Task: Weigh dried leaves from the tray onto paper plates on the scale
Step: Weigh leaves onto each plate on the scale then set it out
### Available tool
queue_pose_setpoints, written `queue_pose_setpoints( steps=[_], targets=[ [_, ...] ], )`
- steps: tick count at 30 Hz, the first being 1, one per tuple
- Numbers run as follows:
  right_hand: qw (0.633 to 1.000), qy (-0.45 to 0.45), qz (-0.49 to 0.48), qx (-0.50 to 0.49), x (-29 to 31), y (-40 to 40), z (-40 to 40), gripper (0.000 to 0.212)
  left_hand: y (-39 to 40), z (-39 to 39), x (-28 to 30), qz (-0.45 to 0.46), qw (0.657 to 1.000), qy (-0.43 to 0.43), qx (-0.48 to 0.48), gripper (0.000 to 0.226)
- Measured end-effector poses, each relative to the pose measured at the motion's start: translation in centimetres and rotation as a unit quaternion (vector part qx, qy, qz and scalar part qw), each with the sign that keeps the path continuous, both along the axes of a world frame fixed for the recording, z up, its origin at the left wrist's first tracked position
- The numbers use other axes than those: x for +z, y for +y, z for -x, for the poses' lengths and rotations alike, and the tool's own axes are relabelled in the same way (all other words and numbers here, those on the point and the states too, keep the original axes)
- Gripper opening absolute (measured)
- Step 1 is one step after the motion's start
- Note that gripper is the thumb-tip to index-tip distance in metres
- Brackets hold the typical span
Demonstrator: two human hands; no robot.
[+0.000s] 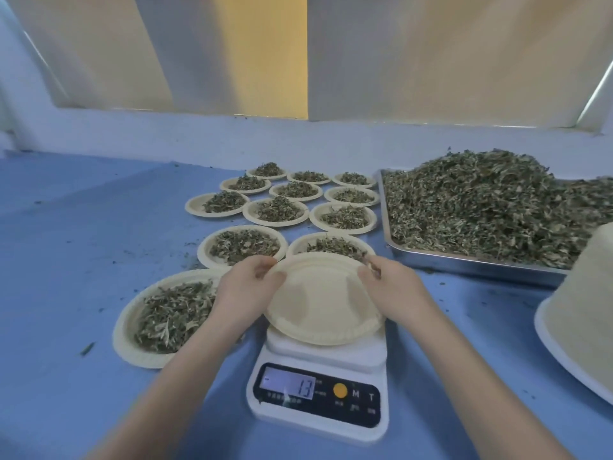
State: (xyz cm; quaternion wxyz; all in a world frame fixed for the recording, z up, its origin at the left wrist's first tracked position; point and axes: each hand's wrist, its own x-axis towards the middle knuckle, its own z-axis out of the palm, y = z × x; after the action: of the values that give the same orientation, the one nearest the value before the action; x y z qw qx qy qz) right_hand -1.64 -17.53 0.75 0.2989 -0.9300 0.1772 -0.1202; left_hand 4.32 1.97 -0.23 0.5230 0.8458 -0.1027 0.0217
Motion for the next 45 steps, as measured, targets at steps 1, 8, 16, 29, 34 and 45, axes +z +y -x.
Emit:
queue_pose_setpoints(
  steps=[1,8,16,29,34,45],
  targets=[
    [0.999,-0.009,-0.037,-0.002,0.0,-0.1,0.1,0.037,0.3,0.2,-0.2,0.010,1.000,-0.013,-0.007,0.039],
    [0.977,-0.106,-0.187,-0.009,-0.3,-0.3,1.2,0.063,1.0,1.8,-1.6,0.239,0.966,-0.093,-0.032,0.043],
    [0.964,-0.133,-0.227,0.021,-0.3,0.4,2.1,0.067,1.4,3.0,-2.0,0.170,0.956,-0.234,-0.043,0.064],
    [0.958,-0.158,-0.236,0.033,1.6,0.2,2.2,0.073,-1.2,1.6,2.5,0.143,0.956,-0.181,-0.180,0.068],
    [0.985,-0.115,-0.127,0.027,4.2,-3.0,0.1,0.054,-7.0,-1.0,7.1,-0.053,0.945,-0.176,-0.271,0.047],
    [0.985,0.151,0.010,-0.086,3.5,-16.3,-9.3,0.049,-22.1,-8.1,7.7,-0.369,0.857,-0.101,-0.345,0.062]
  ],
)
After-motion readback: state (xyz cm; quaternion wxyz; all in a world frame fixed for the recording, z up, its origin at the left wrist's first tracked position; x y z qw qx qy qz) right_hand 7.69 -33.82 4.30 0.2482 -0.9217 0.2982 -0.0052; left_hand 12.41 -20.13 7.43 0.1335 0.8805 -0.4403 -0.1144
